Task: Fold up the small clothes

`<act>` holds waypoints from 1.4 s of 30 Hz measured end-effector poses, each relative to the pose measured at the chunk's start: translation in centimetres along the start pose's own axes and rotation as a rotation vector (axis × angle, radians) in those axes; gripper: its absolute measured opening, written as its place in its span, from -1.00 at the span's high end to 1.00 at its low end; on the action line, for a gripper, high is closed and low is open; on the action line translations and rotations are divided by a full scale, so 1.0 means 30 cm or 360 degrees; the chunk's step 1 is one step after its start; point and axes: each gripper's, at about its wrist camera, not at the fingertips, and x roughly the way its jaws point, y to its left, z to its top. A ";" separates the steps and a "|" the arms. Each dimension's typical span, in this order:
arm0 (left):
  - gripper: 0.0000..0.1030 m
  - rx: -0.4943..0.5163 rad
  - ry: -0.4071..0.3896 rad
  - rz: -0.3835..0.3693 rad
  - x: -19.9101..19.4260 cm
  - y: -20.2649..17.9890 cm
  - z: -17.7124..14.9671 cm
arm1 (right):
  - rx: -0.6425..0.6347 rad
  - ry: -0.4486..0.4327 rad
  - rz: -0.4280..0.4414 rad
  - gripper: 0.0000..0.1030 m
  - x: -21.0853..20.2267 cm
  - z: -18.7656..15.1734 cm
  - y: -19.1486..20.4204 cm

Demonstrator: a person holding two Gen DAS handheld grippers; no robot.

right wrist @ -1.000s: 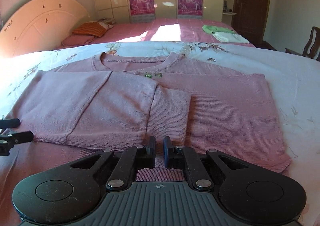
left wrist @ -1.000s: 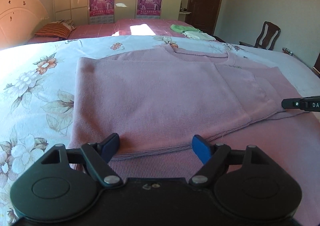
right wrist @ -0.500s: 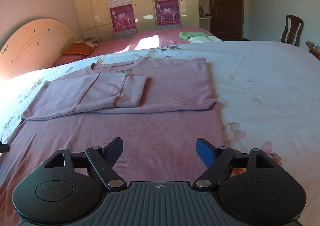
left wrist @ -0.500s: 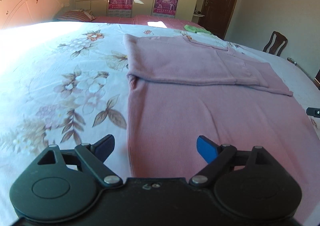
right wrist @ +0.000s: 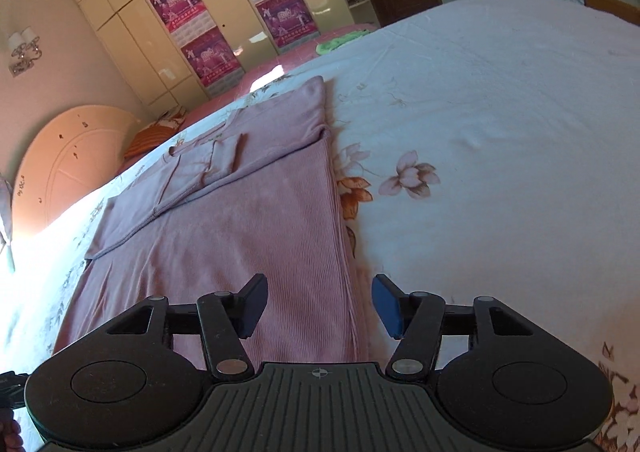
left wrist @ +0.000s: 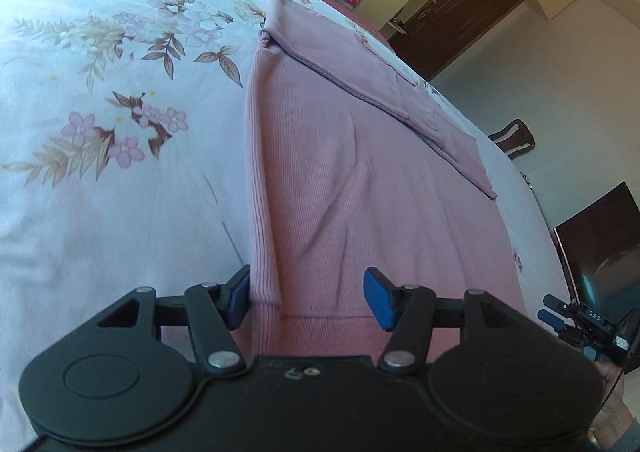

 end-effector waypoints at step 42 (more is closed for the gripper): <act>0.22 -0.0408 -0.0159 -0.0295 0.047 0.108 -0.069 | 0.0675 0.0162 0.0686 0.26 0.023 -0.116 -0.206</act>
